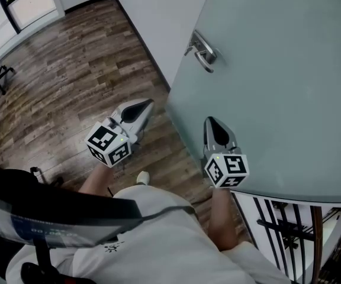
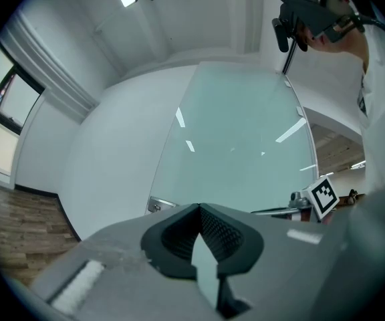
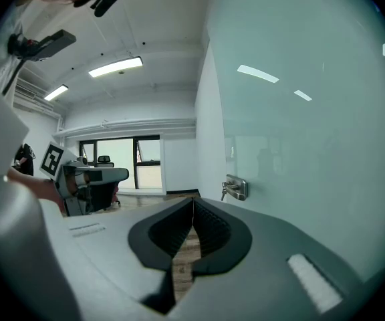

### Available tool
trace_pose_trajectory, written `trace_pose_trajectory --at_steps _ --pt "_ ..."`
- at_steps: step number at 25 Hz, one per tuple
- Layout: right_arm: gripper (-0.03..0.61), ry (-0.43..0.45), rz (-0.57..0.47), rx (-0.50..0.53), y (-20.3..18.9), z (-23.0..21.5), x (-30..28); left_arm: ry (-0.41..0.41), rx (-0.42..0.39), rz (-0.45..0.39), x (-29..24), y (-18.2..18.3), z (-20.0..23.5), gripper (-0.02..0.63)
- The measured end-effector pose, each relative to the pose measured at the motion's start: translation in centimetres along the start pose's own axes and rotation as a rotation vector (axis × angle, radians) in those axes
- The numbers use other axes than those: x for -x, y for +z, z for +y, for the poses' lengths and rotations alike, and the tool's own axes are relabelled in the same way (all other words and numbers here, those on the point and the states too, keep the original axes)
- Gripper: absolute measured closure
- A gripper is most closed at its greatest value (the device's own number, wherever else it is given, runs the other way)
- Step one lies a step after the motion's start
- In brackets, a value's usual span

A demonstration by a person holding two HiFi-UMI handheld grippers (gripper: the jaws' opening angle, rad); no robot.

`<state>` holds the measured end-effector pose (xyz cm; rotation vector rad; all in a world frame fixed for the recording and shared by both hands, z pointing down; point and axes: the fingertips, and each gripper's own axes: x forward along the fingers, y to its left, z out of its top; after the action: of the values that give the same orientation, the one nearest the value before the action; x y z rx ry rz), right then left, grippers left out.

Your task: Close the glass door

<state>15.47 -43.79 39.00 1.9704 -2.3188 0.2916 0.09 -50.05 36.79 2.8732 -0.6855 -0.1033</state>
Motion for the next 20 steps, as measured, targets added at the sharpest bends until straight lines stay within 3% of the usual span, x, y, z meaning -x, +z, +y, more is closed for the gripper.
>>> trace_pose_trajectory --at_steps 9,20 --pt "0.569 -0.027 0.026 -0.018 -0.5 -1.4 -3.4 -0.017 0.037 0.017 -2.1 -1.1 3.3 0.609" --pt "0.569 0.049 0.01 0.01 1.6 -3.8 -6.6 0.024 0.012 0.016 -4.8 -0.1 3.1 0.609"
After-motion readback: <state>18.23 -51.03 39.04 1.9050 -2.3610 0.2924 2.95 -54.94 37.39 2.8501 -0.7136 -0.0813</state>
